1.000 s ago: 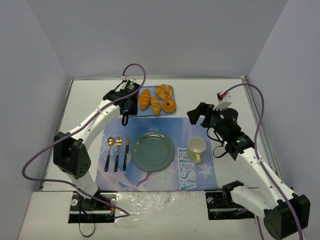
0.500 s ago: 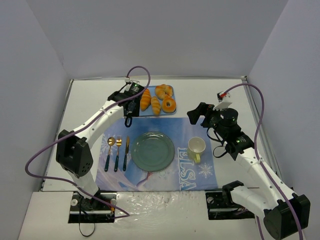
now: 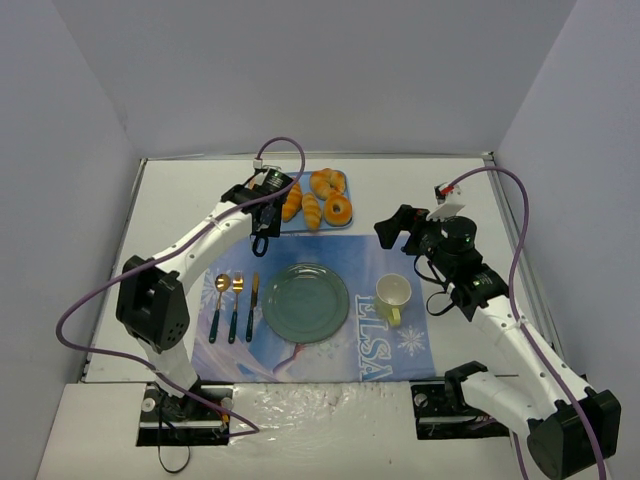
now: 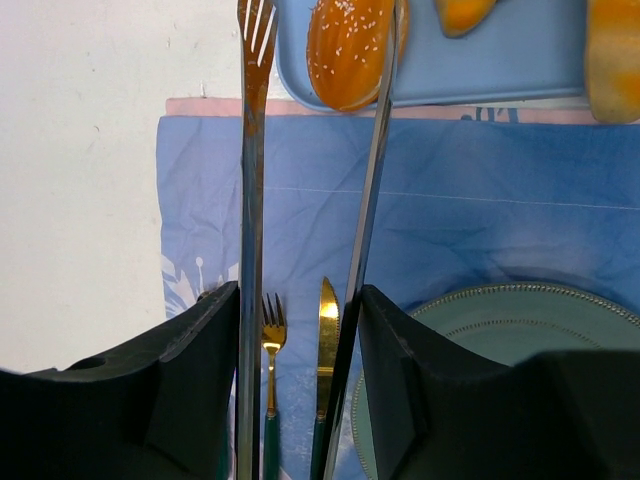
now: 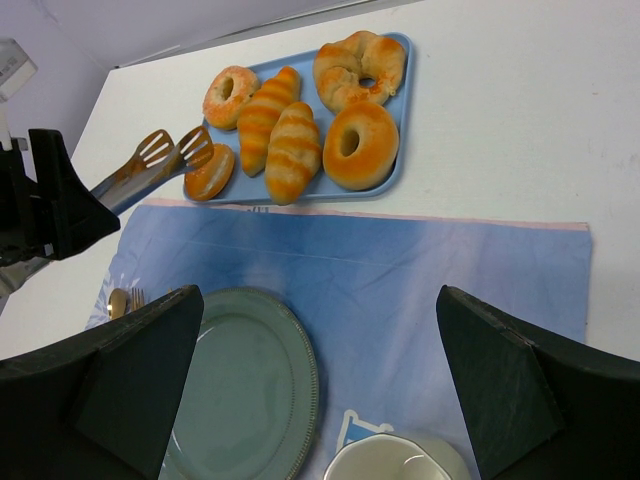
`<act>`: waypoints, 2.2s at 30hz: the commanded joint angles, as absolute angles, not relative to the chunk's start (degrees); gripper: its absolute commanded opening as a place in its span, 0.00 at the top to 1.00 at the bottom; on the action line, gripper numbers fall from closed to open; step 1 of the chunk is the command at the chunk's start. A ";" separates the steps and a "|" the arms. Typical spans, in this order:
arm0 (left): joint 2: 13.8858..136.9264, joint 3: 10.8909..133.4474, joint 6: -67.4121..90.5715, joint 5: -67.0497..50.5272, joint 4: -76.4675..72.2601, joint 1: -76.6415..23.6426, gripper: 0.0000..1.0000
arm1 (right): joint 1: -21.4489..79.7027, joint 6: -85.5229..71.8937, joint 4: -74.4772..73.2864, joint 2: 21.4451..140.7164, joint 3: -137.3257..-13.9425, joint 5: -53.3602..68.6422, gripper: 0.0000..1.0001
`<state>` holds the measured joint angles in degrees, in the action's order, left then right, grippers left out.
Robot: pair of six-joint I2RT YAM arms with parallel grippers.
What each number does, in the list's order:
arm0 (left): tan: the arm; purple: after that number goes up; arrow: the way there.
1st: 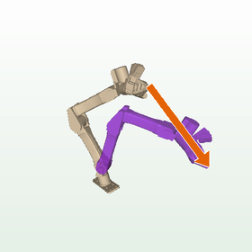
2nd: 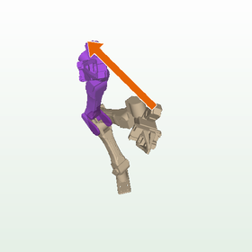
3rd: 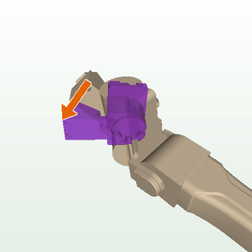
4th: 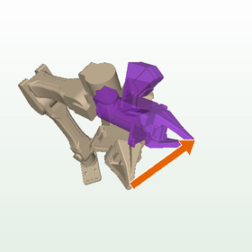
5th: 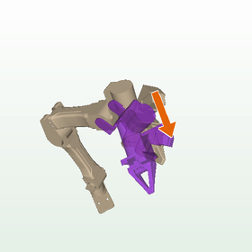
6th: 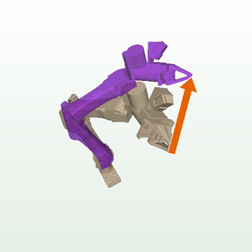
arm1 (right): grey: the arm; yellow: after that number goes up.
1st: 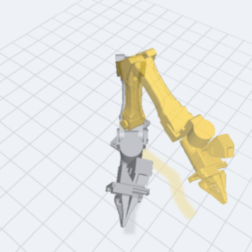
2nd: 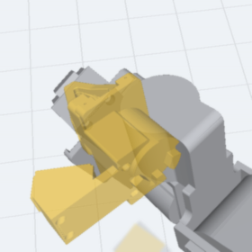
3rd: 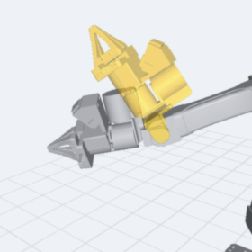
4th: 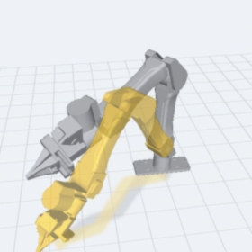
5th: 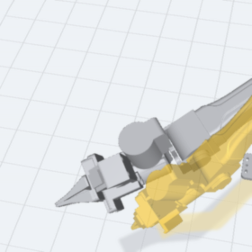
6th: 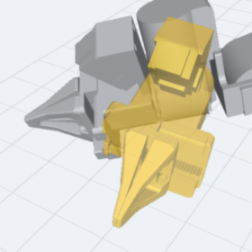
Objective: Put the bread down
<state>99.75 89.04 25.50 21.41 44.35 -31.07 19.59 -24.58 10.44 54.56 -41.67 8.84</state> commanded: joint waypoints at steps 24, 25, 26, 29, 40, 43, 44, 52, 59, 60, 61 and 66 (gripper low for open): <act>98.64 88.09 24.79 21.82 42.38 -31.92 0.55 | 19.95 -24.17 13.62 52.76 -42.25 8.61 0.00; 98.53 88.12 24.79 21.85 42.42 -31.96 0.55 | 19.95 -24.17 13.62 52.79 -42.22 8.61 0.00; 98.43 88.15 24.79 21.88 42.47 -32.00 0.55 | 19.95 -24.18 13.61 52.82 -42.20 8.61 0.00; 98.23 88.12 24.79 21.88 42.63 -32.17 0.55 | 19.95 -24.23 13.62 52.82 -42.22 8.61 0.00; 98.39 88.17 24.70 21.53 42.48 -32.33 0.55 | 19.95 -24.34 13.62 52.98 -42.10 8.61 0.00; 99.41 88.22 24.81 21.39 42.74 -32.34 0.55 | 19.92 -24.29 13.62 52.85 -42.24 8.61 0.00; 99.72 88.16 24.90 21.33 42.80 -32.32 0.55 | 19.95 -24.23 13.60 52.79 -42.27 8.61 0.00; 100.00 87.54 25.14 20.96 42.54 -32.32 0.55 | 19.95 -24.08 13.36 52.76 -42.23 8.52 0.00; 100.42 87.24 25.55 19.63 42.21 -32.34 0.60 | 19.95 -24.06 13.36 52.73 -42.42 8.35 0.00; 100.31 87.16 25.54 19.57 42.10 -32.34 0.61 | 19.95 -24.05 13.36 52.80 -42.42 8.35 0.00; 100.20 87.10 25.49 19.51 42.10 -32.34 0.63 | 19.95 -23.99 13.36 52.91 -42.37 8.35 0.00; 99.87 87.76 25.66 19.60 43.06 -32.65 0.75 | 19.95 -23.91 13.45 53.09 -42.69 8.35 0.00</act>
